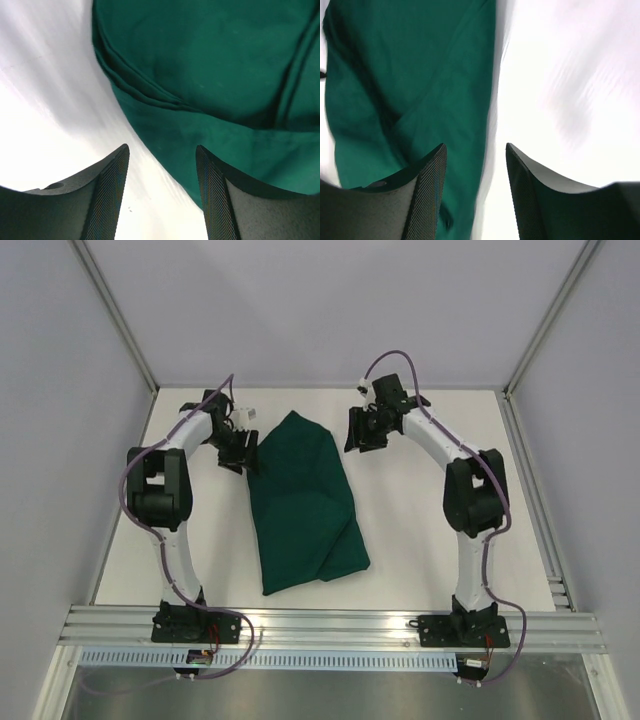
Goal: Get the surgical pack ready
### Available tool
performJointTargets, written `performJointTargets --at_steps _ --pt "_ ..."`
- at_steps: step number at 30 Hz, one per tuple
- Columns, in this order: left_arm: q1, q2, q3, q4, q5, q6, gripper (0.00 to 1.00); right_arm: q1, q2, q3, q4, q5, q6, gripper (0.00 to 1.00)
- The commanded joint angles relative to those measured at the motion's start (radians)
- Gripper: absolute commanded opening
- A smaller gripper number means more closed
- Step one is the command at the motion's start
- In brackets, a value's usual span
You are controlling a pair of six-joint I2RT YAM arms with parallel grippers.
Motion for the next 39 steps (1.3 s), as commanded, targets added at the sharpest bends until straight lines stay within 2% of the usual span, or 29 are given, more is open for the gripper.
performJointTargets --at_steps 1,8,18,19,20,21,22,23,25,33,39 --pt "0.011 0.046 0.042 0.012 -0.033 -0.039 0.64 0.010 0.177 0.144 -0.053 0.042 0.052 0.52" --pt "0.016 0.130 0.101 0.012 0.005 -0.045 0.62 0.008 0.366 0.292 -0.010 -0.054 0.145 0.51" --pt "0.016 0.227 0.185 -0.008 0.060 -0.053 0.34 0.007 0.466 0.353 0.060 -0.132 0.229 0.47" --pt "0.016 0.227 0.190 -0.008 0.068 -0.049 0.32 0.007 0.472 0.376 0.060 -0.132 0.233 0.41" --pt "0.016 0.225 0.191 -0.004 0.076 -0.047 0.24 0.007 0.486 0.387 0.059 -0.134 0.236 0.36" --pt "0.016 0.221 0.193 -0.002 0.095 -0.044 0.18 0.008 0.490 0.398 0.057 -0.145 0.246 0.22" --pt "0.016 0.218 0.199 -0.001 0.103 -0.039 0.12 0.005 0.496 0.415 0.059 -0.152 0.249 0.15" --pt "0.016 0.213 0.200 0.007 0.111 -0.036 0.00 0.004 0.495 0.419 0.057 -0.158 0.253 0.10" --pt "0.016 0.192 0.213 0.016 0.109 -0.030 0.00 -0.002 0.477 0.425 0.063 -0.168 0.262 0.00" --pt "0.022 0.115 0.308 0.002 0.115 -0.006 0.00 -0.048 0.348 0.390 0.119 -0.191 0.288 0.01" --pt "0.026 0.001 0.247 0.001 0.187 0.063 0.00 -0.053 0.216 0.283 0.166 -0.234 0.251 0.01"
